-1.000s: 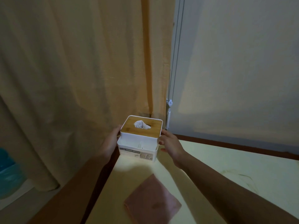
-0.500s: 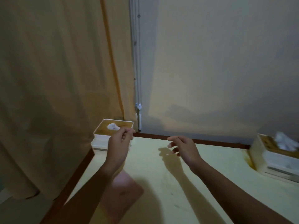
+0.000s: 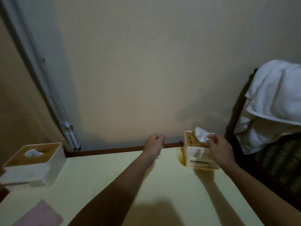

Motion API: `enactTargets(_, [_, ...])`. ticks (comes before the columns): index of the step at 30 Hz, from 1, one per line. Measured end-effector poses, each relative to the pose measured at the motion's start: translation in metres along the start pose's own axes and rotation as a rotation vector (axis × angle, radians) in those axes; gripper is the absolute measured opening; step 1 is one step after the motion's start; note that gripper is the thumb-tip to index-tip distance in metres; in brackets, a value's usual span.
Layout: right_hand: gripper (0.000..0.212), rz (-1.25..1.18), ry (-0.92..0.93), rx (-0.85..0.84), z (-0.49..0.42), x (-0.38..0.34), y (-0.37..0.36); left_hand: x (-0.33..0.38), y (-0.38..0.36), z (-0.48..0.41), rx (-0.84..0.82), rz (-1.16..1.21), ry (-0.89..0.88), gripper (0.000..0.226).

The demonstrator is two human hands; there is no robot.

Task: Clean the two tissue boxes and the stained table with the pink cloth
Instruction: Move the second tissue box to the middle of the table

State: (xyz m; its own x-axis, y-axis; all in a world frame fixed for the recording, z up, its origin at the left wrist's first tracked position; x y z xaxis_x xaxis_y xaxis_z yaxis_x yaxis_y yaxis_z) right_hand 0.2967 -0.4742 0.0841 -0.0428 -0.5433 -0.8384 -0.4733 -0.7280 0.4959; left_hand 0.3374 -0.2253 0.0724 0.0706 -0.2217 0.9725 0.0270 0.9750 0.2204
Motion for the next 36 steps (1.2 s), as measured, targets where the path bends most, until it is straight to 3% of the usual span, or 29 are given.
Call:
enactTargets(5, [0.036, -0.064, -0.209, 0.047, -0.056, 0.072, 0.022, 0.002, -0.078, -0.030, -0.082, -0.030, 0.087, 0.030])
enactTargets(8, [0.033, -0.144, -0.313, -0.006, -0.066, 0.096, 0.017, -0.001, -0.109, -0.039, -0.108, -0.014, 0.108, 0.023])
enactTargets(10, [0.026, -0.201, -0.357, -0.049, -0.067, 0.099, 0.011, -0.001, -0.124, -0.048, -0.115, -0.037, 0.095, 0.031])
enactTargets(16, [0.037, -0.247, -0.365, -0.062, -0.073, 0.106, -0.004, -0.002, -0.137, -0.051, -0.122, 0.066, 0.129, 0.050])
enactTargets(22, [0.036, -0.292, -0.338, -0.078, -0.063, 0.092, -0.002, -0.011, -0.128, -0.046, -0.101, 0.246, 0.202, 0.041])
enactTargets(27, [0.039, -0.375, -0.338, -0.049, -0.042, 0.073, -0.003, -0.012, -0.108, -0.034, -0.067, 0.327, 0.215, 0.052])
enactTargets(36, [0.044, -0.433, -0.350, -0.239, 0.034, 0.005, -0.048, -0.026, 0.024, 0.031, 0.070, 0.268, 0.159, 0.047])
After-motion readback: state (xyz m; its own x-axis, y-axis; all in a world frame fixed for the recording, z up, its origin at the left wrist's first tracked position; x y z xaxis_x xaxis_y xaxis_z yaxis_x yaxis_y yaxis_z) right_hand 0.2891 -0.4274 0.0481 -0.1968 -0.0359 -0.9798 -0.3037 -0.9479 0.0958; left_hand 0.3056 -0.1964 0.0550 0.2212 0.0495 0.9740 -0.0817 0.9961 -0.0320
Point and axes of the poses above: each hand's wrist, its own z-axis away from the middle knuckle, its own y-axis out of the back of the hand, x = y × z, the point moved 5 cm from there along -z, towards the middle knuckle, and after that the axes turned 3 degrees about -z, right-handed, at the moved point
